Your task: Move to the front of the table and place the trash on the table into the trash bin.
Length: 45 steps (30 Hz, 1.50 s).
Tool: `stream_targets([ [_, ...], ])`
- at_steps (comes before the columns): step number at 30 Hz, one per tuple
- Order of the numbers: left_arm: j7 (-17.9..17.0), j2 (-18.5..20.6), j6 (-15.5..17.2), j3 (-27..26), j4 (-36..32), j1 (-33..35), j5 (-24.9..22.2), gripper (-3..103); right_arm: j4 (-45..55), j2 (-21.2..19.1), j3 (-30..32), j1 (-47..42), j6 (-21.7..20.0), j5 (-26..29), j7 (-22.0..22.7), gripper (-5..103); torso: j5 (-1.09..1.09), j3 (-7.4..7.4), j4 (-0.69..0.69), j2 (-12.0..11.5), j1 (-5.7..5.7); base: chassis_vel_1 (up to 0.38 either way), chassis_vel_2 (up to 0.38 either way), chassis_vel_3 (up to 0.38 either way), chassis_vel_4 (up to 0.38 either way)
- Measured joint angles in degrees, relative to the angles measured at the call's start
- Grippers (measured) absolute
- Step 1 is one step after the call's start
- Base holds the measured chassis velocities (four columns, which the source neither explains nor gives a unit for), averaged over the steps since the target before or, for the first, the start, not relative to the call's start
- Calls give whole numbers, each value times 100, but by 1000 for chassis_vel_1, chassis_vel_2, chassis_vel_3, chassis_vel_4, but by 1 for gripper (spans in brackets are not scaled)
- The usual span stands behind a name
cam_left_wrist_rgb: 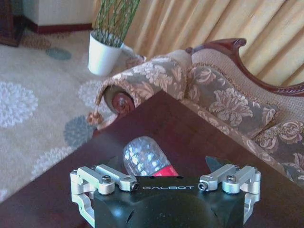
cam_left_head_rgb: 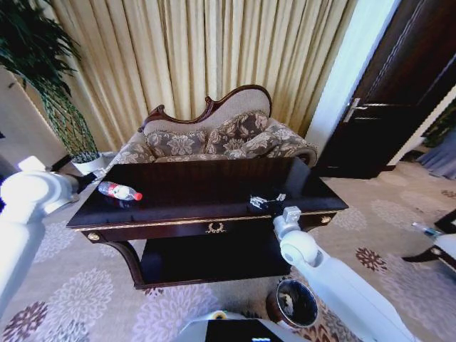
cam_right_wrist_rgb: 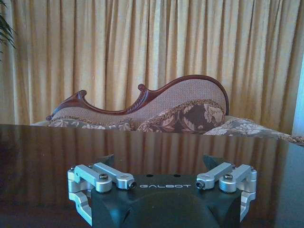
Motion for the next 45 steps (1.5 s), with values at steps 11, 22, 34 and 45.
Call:
stream_targets([
  [11,-188,-40,-91,116,276,-192,-406,100,-66,65,-16,-34,14,-64,-11,100,0,0,1,0,0,0,0,0,0],
  [22,-139,-82,-80,29,508,-144,-460,100,-123,-10,62,15,41,-67,-21,100,0,0,1,0,0,0,0,0,0],
  [34,-119,-153,-96,182,784,-284,-457,100,-130,102,131,-30,98,-108,-15,100,0,0,1,0,-1,0,0,0,0],
  [45,-60,-175,-96,317,962,-443,-452,100,-90,93,148,-58,118,-121,22,100,0,0,0,0,-1,0,0,0,0],
])
